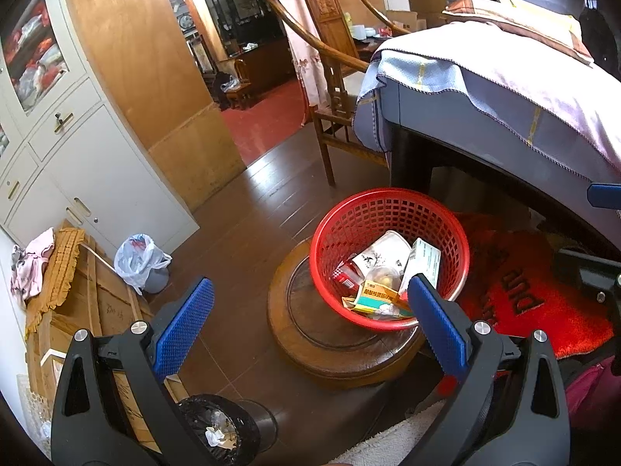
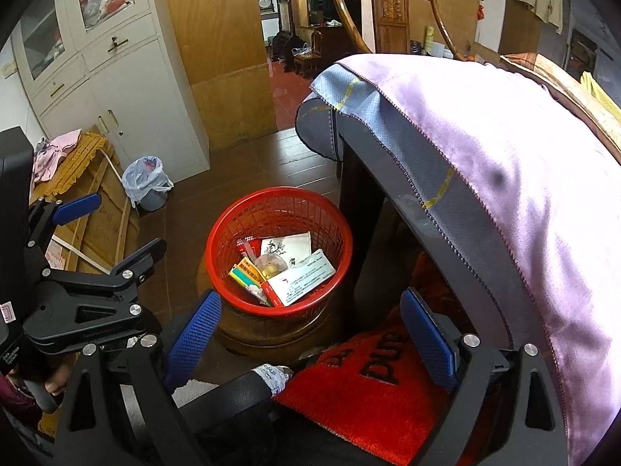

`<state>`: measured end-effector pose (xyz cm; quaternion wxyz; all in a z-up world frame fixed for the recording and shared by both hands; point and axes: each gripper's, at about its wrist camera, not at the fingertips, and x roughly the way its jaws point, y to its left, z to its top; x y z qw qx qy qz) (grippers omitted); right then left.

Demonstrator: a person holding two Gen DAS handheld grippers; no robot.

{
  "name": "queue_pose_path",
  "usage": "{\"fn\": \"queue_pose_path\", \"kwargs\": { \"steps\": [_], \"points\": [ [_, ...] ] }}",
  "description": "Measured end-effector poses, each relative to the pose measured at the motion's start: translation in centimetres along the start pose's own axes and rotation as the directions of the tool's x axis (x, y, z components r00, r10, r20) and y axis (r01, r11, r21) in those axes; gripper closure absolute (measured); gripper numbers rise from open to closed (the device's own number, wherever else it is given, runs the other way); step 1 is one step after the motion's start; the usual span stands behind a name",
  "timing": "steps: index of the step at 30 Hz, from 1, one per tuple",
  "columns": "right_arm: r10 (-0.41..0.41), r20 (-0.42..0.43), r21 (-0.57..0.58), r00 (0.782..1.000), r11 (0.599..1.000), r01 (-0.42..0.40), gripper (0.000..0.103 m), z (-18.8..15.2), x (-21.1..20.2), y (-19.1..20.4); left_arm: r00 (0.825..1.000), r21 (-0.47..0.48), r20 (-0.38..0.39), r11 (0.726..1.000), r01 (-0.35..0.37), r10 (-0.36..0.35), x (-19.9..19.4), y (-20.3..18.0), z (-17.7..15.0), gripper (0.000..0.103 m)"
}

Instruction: Collect trash

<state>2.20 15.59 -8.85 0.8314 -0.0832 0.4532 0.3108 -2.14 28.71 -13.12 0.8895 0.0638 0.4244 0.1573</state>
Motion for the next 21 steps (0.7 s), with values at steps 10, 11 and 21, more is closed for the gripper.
{"fn": "queue_pose_path", "kwargs": {
  "steps": [10,11,21],
  "points": [
    [0.001,-0.003,0.002,1.0,1.0,-0.001,0.011,0.03,-0.05,0.04,1.0,0.0,-0.001,1.0,0.0,0.0,0.0,-0.03,-0.01,0.007],
    [0.001,-0.003,0.002,1.0,1.0,-0.001,0.011,0.01,-0.03,0.03,1.0,0.0,0.0,1.0,0.0,0.0,0.01,-0.02,-0.01,0.007],
    [0.002,-0.005,0.003,1.0,1.0,-0.002,0.011,-0.07,-0.03,0.05,1.0,0.0,0.0,1.0,-0.001,0.001,0.0,-0.06,0.01,0.007]
  ]
}}
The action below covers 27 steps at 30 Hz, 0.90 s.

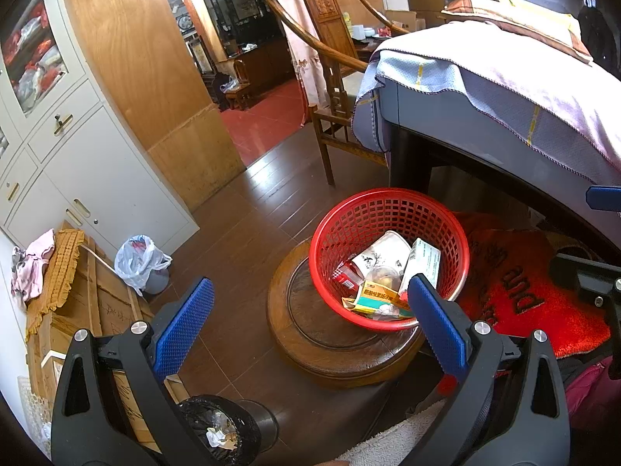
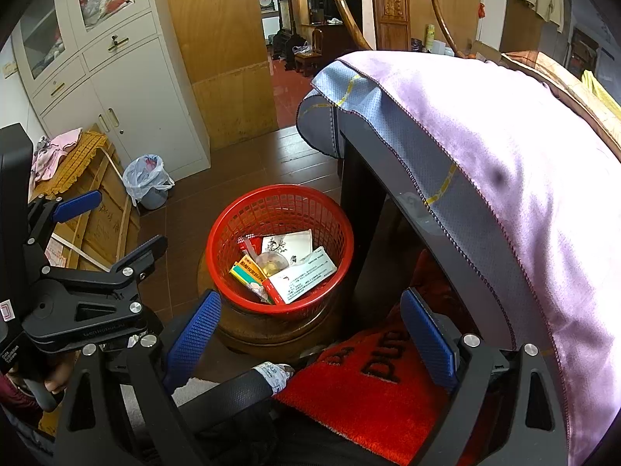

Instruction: Collect trash

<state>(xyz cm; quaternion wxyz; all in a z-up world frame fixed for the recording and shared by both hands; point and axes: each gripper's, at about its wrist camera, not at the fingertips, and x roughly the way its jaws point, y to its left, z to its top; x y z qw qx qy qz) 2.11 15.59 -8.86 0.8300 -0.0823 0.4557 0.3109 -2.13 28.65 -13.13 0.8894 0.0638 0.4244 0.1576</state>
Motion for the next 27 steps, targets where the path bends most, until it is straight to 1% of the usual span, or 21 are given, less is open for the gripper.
{"fn": "queue_pose_path", "kwargs": {
  "steps": [11,13,16,20,27],
  "points": [
    [0.0,-0.001,0.0,1.0,1.0,0.0,0.011,0.01,0.0,-0.01,1.0,-0.015,-0.011,1.0,-0.007,0.007,0.34,0.3,0.25,0.007],
    [0.0,0.0,0.0,1.0,1.0,0.0,0.011,0.02,0.03,-0.02,1.0,-0.005,-0.004,1.0,0.001,-0.001,0.28,0.16,0.25,0.007],
    [0.0,0.0,0.001,1.0,1.0,0.0,0.011,0.03,0.02,-0.01,1.0,0.01,0.015,1.0,-0.014,0.013,0.07,-0.1,0.08,0.007],
    [0.0,0.0,0.001,1.0,1.0,0.0,0.011,0.03,-0.01,-0.02,1.0,0.022,0.017,1.0,-0.007,0.006,-0.04,-0.36,0.13,0.007],
    [0.0,0.001,0.0,1.0,1.0,0.0,0.011,-0.05,-0.04,0.02,1.0,0.001,0.008,1.0,0.002,-0.002,-0.06,0.03,0.18,0.007]
  ]
}}
